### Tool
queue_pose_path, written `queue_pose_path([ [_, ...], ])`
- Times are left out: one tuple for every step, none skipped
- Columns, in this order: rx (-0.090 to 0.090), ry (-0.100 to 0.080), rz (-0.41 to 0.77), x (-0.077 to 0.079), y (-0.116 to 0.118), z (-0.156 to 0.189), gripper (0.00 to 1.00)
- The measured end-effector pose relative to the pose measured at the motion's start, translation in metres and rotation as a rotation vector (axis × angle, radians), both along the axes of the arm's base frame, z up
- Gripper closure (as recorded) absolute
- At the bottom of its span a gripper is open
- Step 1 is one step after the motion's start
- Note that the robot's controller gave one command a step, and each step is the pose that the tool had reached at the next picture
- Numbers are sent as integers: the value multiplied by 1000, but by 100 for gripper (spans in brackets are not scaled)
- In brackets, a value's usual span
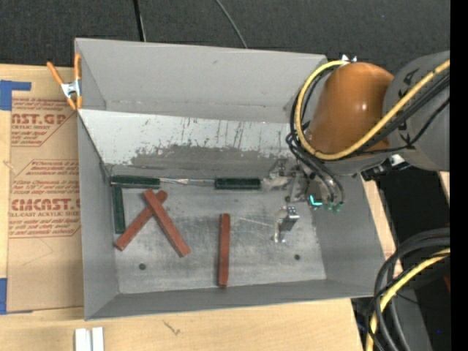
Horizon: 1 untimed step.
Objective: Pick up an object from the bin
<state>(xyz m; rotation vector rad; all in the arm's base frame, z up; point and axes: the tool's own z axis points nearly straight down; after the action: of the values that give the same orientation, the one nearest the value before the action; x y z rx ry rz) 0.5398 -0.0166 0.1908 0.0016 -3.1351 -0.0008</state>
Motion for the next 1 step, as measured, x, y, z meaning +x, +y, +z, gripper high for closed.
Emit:
queue_pose_path([
  [0,-8,0,2,0,4,0],
])
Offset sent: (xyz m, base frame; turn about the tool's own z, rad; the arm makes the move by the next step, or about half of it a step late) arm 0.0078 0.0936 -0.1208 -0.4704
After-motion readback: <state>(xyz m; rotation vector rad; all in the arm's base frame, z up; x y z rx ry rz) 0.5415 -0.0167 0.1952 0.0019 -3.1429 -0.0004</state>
